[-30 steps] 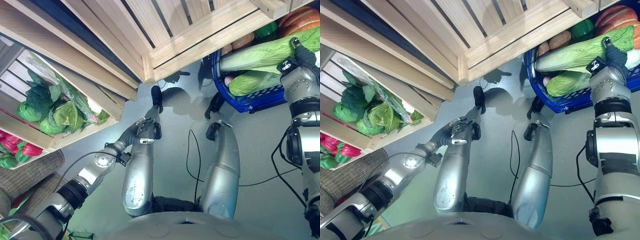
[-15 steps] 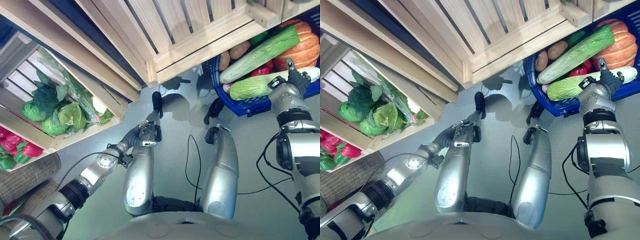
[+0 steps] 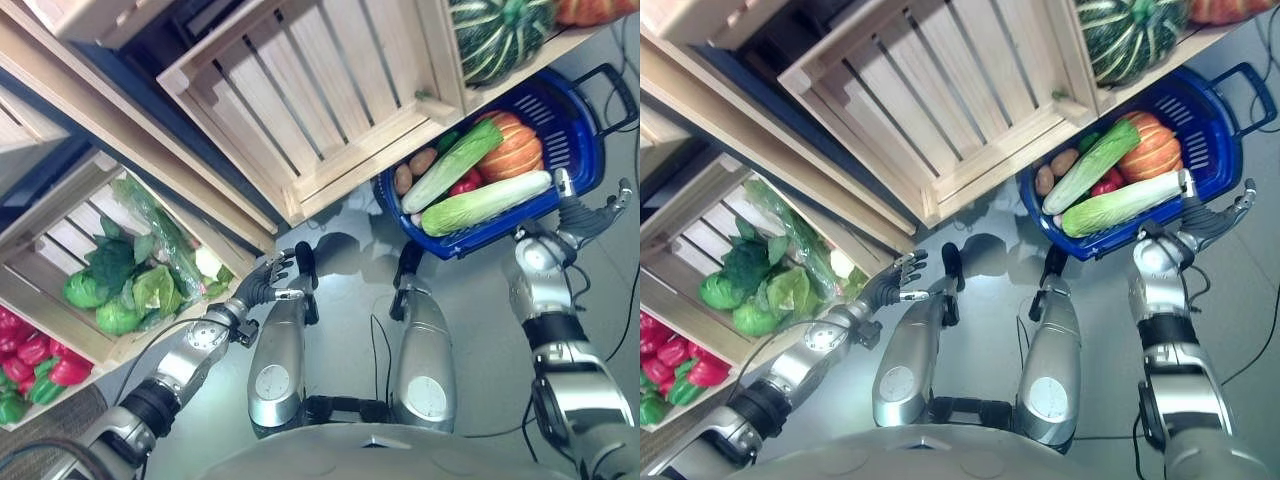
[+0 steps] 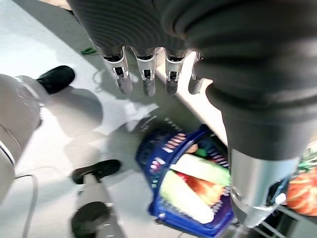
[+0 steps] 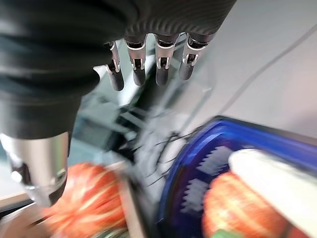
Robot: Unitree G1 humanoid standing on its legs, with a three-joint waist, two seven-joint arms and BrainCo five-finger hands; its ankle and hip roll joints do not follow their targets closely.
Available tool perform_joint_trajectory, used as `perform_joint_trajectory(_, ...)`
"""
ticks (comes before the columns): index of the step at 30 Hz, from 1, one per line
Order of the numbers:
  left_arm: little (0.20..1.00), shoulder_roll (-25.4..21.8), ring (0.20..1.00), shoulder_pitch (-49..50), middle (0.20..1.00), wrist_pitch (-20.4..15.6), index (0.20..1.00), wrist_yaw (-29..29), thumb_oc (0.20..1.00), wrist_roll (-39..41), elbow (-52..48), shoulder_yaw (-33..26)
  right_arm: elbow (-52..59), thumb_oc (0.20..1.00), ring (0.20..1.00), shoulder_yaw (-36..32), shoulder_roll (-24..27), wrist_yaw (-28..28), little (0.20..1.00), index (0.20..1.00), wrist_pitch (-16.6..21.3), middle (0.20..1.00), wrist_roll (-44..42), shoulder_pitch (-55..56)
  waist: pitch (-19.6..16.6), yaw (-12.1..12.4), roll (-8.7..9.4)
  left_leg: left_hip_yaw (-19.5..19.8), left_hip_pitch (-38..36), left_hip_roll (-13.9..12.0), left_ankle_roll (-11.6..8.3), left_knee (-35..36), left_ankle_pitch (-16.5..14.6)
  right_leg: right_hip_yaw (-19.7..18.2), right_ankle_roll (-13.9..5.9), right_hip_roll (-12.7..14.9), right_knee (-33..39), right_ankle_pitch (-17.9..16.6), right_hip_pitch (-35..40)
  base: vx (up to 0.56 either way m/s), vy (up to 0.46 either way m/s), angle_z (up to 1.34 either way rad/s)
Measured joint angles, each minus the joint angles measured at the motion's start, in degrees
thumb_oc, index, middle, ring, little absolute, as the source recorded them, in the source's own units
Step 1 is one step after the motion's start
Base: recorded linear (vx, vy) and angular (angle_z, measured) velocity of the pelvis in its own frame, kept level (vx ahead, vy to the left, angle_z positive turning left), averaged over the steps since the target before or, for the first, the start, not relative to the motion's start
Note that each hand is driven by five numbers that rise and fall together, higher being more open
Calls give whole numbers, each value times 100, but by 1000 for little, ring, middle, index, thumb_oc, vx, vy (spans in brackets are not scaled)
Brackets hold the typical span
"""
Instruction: Pick up fruits and vegetables into the basket
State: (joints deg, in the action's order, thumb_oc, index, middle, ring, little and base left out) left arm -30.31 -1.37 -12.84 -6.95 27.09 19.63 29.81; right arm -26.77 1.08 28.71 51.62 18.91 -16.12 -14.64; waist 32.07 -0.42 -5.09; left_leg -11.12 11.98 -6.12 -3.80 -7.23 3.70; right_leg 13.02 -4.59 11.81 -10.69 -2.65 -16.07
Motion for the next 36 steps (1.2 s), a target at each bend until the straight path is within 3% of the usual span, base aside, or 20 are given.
perform_joint_trajectory(7,1000,422,1000,665,1000,-147,1000,-630,1000,-6,993,-579,169,1000,1000,297,-336,-1497,1000,1000,193,1000,566,1219,-1100,-152,519,-141,-948,-139,-165,700,95,15,34,-288,747,-126,891,123,20,-11)
perform_joint_trajectory(11,1000,750,1000,718,1000,-64,1000,-1035,1000,-11,1741,-811,-296,1000,1000,896,-612,-2709,1000,1000,-345,1000,346,1420,-1714,-103,650,-190,-1367,-173,-206,1000,103,37,0,-357,1040,-147,1289,82,26,0)
perform_joint_trajectory(16,1000,1090,1000,693,1000,143,1000,-1404,1000,-113,2570,-992,-1443,1000,1000,1444,-1209,-4003,1000,1000,-1257,1000,134,1455,-2281,-61,628,-191,-1669,-151,-220,1230,114,194,-61,-370,1391,-183,1712,13,43,7)
perform_joint_trajectory(18,1000,1201,1000,585,1000,192,1000,-1537,1000,-252,2924,-1004,-2003,1000,1000,1725,-1359,-4600,1000,1000,-1645,1000,131,1460,-2317,-10,615,-160,-1810,-141,-225,1234,105,222,-80,-386,1502,-199,1909,-2,36,10)
perform_joint_trajectory(21,1000,1298,1000,569,1000,386,1000,-1613,1000,-266,3177,-1018,-2368,1000,1000,1930,-1455,-5185,1000,1000,-1937,1000,133,1550,-2413,40,565,-120,-1828,-140,-235,1235,96,297,-96,-388,1571,-204,1995,-8,45,12)
perform_joint_trajectory(28,1000,1640,1000,463,1000,802,1000,-1730,1000,-451,4121,-1204,-3662,1000,1000,1771,-1615,-6100,1000,1000,-2351,1000,-95,1360,-2685,61,377,-22,-1937,-89,-230,1235,95,368,-101,-363,1595,-202,2172,2,43,6)
perform_joint_trajectory(36,1000,1748,1000,409,1000,1065,1000,-1763,1000,-252,4498,-1392,-4056,1000,1000,1543,-1537,-6431,1000,1000,-2512,1000,-459,1269,-2932,55,256,7,-2017,-92,-189,1257,46,381,-133,-341,1598,-177,2281,36,8,1)
